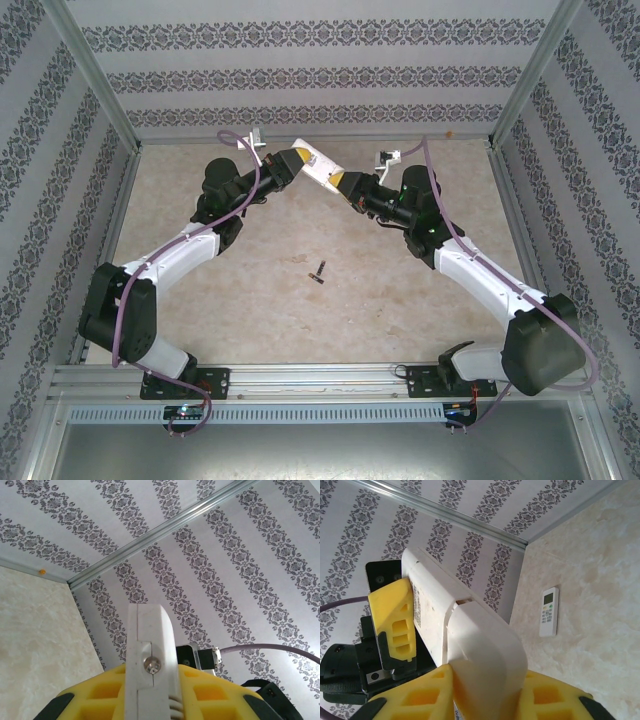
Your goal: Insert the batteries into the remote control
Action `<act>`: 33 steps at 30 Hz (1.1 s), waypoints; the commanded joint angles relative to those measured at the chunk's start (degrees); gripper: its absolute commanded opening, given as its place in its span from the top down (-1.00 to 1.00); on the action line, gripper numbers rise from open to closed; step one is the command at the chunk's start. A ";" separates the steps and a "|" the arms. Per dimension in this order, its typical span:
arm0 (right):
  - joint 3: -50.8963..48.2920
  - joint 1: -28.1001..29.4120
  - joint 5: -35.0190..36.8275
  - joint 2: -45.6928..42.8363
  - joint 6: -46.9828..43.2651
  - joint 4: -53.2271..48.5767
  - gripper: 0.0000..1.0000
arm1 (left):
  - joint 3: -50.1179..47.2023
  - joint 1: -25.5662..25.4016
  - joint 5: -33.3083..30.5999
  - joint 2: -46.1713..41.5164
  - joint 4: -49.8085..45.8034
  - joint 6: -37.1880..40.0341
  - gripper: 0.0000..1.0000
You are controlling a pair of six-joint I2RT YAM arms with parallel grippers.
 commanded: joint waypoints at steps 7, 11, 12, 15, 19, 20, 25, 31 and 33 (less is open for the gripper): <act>-1.78 -1.61 -1.07 0.17 -1.84 -0.44 0.68 | 1.41 0.55 2.39 -2.68 8.00 -2.30 1.00; -2.51 -2.33 -0.42 -0.47 -1.78 -0.88 0.43 | 1.62 0.56 2.16 -2.68 7.46 -1.73 1.00; -2.88 -2.61 -0.14 -0.81 -1.73 -0.94 0.42 | 1.59 0.57 2.15 -2.89 7.06 -1.47 1.00; -3.83 -3.39 0.14 -1.44 -1.51 -0.66 0.47 | 1.64 0.70 1.98 -3.26 6.23 -0.94 1.00; -4.56 -4.20 -0.09 -2.14 -1.22 -0.54 0.56 | 1.59 1.13 1.82 -3.57 5.84 -0.68 1.00; -4.86 -4.47 -0.09 -2.40 -1.23 -0.48 0.58 | 1.47 1.40 1.72 -3.60 5.72 -0.56 1.00; -5.85 -5.60 0.66 -3.47 -2.36 -1.24 0.69 | 1.41 2.01 1.75 -3.77 4.96 -0.02 1.00; -7.04 -8.53 5.26 1.20 -13.32 -7.83 0.69 | -0.85 3.02 -1.03 -7.30 -3.72 7.02 1.00; -7.17 -9.91 5.29 6.01 -17.18 -8.07 0.67 | -1.24 3.01 -1.78 -8.27 -7.95 9.83 1.00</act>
